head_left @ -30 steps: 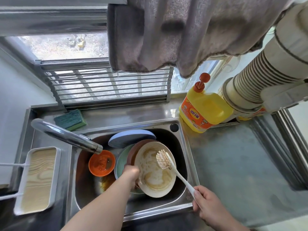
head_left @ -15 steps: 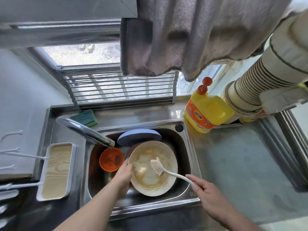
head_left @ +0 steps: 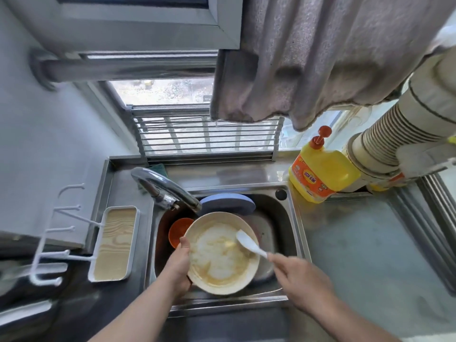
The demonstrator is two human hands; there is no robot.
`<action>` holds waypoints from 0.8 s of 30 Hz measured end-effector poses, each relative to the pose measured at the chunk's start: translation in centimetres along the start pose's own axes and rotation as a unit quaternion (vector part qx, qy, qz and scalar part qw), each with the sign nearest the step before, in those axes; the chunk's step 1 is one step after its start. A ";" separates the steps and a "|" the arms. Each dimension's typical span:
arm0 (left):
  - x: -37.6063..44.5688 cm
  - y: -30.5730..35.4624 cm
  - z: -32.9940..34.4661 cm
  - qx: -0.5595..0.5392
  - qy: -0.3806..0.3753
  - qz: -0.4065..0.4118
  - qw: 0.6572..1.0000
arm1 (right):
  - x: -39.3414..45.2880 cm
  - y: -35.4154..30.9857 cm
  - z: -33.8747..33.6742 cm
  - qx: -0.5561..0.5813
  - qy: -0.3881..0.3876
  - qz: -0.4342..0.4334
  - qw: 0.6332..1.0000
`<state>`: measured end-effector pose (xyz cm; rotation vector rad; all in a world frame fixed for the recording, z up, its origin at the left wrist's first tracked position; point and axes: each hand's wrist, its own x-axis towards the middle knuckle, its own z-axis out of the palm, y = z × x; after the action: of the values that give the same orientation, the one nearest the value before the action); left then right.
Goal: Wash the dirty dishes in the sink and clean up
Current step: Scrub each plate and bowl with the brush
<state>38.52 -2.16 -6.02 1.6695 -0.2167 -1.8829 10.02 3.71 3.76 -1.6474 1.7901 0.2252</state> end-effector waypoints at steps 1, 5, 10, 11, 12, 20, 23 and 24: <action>0.4 -0.1 -0.5 -0.013 0.011 0.009 1.000 | -1.4 -0.2 0.3 -0.009 -0.021 -0.002 1.000; 0.4 -1.6 0.9 -0.065 -0.015 -0.014 0.998 | -2.3 -6.2 1.7 0.040 -0.037 -0.036 0.998; 0.7 -2.0 1.9 -0.101 -0.004 -0.028 0.994 | 1.5 -2.8 -0.9 0.000 0.063 0.021 0.998; 0.9 -1.6 1.4 -0.103 0.000 -0.029 0.994 | 0.4 -1.5 -1.0 -0.012 0.059 0.029 0.998; 1.1 -1.2 1.0 -0.101 0.005 -0.026 0.995 | -1.1 -1.0 -0.8 -0.017 0.040 0.039 0.998; 0.2 -2.4 3.0 -0.084 0.031 -0.037 0.995 | 2.6 -6.9 0.8 0.054 0.040 0.039 0.997; 0.4 -1.2 1.9 -0.088 0.046 -0.036 0.994 | 1.5 -1.7 0.8 0.082 0.030 0.110 0.990; 0.7 -1.0 1.4 -0.084 0.053 -0.037 0.994 | -0.3 -1.7 1.6 0.103 0.011 0.125 0.987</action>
<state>36.87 -2.14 -6.86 1.6767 0.0463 -1.8057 12.13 4.51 3.26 -1.2873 1.9651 0.1269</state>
